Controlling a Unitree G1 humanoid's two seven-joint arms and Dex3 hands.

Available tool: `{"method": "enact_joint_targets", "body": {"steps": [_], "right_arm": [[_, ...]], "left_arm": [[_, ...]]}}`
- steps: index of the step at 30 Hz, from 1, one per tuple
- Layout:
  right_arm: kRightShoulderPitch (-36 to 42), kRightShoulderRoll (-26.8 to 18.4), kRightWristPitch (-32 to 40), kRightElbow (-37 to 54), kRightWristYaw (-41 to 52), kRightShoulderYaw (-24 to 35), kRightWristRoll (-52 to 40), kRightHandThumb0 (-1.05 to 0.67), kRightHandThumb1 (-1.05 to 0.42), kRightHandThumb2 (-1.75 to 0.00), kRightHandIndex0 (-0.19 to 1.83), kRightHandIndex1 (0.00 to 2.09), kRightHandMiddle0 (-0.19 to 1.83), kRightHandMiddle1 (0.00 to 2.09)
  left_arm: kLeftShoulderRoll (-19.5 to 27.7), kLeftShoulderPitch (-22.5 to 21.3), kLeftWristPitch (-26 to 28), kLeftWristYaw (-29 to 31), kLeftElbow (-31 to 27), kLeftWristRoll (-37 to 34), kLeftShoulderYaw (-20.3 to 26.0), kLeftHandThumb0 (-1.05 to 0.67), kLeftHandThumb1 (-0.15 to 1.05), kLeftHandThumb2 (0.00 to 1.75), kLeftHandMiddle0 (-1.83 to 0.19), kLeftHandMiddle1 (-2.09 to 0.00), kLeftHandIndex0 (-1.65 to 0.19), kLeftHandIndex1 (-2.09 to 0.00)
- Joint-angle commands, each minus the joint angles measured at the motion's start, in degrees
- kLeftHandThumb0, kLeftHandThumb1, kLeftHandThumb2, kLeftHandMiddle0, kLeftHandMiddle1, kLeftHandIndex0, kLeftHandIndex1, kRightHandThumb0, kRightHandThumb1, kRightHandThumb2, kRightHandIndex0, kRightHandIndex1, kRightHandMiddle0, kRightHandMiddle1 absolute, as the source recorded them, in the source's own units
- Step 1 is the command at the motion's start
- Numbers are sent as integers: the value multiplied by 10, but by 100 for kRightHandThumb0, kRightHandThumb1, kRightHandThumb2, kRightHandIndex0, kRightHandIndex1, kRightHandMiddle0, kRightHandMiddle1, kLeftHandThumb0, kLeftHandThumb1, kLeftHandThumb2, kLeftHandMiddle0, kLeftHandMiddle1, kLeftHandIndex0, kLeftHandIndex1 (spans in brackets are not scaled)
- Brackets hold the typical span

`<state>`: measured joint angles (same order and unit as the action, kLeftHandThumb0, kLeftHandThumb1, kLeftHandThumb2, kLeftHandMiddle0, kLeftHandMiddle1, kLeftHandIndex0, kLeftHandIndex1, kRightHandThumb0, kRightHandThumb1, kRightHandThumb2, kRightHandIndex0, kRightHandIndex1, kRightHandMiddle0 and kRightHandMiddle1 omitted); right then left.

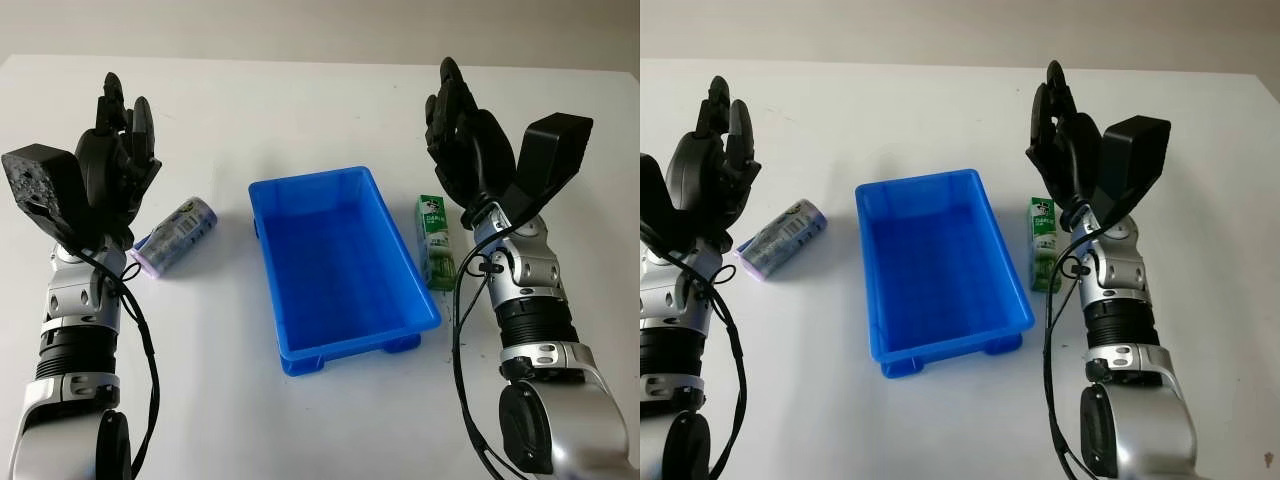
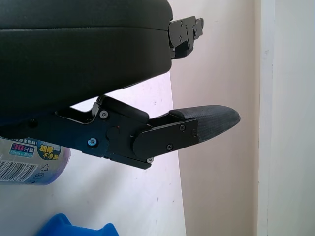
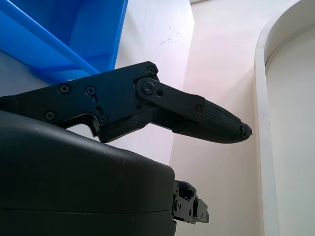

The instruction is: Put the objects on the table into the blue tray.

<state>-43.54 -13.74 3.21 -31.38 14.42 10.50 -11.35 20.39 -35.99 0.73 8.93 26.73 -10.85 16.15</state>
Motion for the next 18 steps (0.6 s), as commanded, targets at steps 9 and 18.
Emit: {"method": "enact_joint_targets", "body": {"steps": [9,18], "right_arm": [[-2,-4,-8,3,4,-1,3,-72,-105,-78,-19,0,-19,0],[-4,-41,6,28,31,0,6,-76,-105,-73,-19,0,-19,0]], "left_arm": [[3,1,10,3,-14,-2,0,-76,105,64,19,0,19,0],[2,4,7,5,-14,-2,0,-76,105,63,19,0,19,0]]}}
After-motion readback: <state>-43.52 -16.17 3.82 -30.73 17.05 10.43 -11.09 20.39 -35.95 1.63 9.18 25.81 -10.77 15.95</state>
